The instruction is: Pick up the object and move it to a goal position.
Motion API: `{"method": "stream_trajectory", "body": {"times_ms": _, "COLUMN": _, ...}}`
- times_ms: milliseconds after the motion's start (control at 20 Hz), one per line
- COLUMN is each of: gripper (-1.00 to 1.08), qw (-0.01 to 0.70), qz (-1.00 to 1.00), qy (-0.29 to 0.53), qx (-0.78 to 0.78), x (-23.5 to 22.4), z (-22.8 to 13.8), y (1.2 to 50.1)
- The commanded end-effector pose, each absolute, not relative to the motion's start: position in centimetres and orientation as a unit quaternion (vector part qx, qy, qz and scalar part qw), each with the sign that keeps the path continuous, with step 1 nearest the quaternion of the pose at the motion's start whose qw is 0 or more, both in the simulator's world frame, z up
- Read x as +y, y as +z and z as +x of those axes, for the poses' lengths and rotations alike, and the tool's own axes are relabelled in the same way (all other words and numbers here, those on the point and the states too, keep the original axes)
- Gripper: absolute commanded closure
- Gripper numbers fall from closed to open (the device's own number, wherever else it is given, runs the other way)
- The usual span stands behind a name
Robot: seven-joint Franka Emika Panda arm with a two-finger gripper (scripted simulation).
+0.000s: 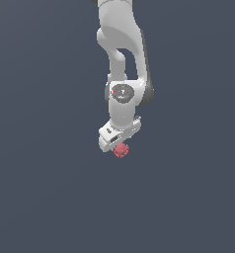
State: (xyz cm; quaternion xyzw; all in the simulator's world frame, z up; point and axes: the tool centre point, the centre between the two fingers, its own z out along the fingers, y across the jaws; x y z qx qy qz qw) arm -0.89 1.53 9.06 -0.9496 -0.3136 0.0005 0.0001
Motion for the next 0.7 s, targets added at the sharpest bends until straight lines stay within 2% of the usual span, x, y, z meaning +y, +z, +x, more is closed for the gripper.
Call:
{"method": "stream_trajectory", "body": {"times_ms": 0, "gripper": -0.92, "qw": 0.000, "qz": -0.948, "qy": 0.000, "qx": -0.320, "x": 1.6, "z": -0.9, "y": 9.0}}
{"method": "stream_trajectory", "body": {"times_ms": 300, "gripper": -0.92, "qw": 0.000, "qz": -0.948, "qy": 0.000, "qx": -0.318, "x": 1.6, "z": -0.9, "y": 8.4}}
{"method": "stream_trajectory", "body": {"times_ms": 650, "gripper": -0.92, "qw": 0.000, "qz": -0.948, "qy": 0.000, "qx": -0.320, "x": 1.6, "z": -1.0, "y": 5.0}}
